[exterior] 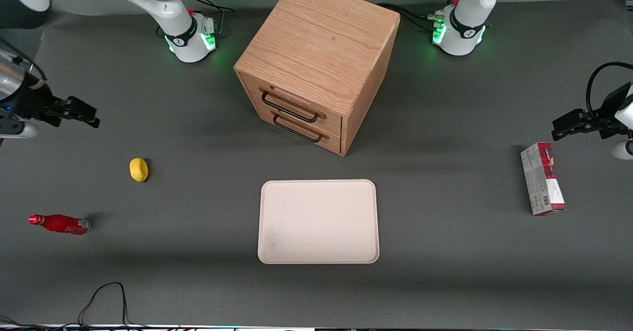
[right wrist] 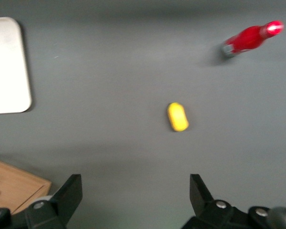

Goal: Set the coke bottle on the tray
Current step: 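Move the right gripper down over the red Coca-Cola bottle, then close the right gripper around the bottle's cap end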

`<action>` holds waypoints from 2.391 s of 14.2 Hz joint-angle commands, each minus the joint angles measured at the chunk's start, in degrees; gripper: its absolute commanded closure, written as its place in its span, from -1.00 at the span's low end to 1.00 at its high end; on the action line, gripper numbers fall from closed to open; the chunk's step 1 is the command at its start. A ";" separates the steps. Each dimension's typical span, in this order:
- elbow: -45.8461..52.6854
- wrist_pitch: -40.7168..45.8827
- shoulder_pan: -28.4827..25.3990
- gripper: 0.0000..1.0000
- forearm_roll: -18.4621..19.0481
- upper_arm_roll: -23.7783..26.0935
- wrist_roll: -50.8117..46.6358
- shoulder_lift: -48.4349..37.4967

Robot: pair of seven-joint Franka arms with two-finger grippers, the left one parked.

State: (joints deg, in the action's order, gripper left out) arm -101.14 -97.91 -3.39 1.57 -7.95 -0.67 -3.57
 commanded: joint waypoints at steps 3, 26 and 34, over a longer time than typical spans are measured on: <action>17.18 -0.08 3.55 -1.00 -1.74 -6.11 8.54 18.04; 30.12 -18.63 20.44 -0.97 -14.05 -2.59 37.31 45.67; 29.68 -21.44 20.27 -0.55 -14.05 -2.33 37.50 47.52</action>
State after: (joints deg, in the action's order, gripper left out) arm -73.21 -119.23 16.14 -11.05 -10.92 34.93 42.82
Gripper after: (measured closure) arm 0.084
